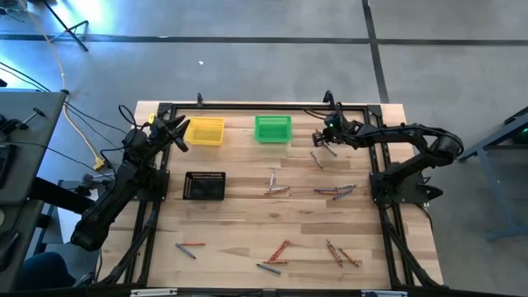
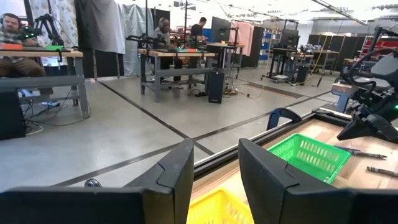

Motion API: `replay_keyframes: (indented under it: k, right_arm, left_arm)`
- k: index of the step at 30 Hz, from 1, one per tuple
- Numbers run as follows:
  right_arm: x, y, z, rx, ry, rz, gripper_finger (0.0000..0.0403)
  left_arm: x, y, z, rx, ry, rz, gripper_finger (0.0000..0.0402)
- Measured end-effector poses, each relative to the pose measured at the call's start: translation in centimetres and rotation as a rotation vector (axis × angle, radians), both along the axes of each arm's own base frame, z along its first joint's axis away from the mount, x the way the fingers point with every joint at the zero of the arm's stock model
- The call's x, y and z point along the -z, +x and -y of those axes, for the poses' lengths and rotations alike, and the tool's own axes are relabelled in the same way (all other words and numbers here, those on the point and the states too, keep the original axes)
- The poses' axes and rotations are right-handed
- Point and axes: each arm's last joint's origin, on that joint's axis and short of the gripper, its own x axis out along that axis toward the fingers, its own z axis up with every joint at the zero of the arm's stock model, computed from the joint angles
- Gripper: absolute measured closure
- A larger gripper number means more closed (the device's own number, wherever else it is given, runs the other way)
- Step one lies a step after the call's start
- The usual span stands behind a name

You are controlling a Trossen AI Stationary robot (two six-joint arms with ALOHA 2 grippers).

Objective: Sort crayons
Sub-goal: Put the blue crayon into the yellow bin

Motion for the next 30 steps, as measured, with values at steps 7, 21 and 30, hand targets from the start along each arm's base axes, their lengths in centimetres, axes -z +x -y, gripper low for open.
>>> replay_keyframes:
  k: [7,21,30]
  right_arm:
    - [0.1,0.1,-0.2,-0.072,0.052,0.011,0.0399]
    - [-2.8,1.6,0.9,-0.215,0.013,-0.077,0.0296]
    - [-3.1,1.6,0.9,-0.203,0.115,-0.148,0.0279]
  left_arm:
    - [0.0,0.0,0.0,0.0,0.0,0.0,0.0284]
    - [0.0,0.0,0.0,0.0,0.0,0.0,0.0284]
    - [0.0,0.0,0.0,0.0,0.0,0.0,0.0284]
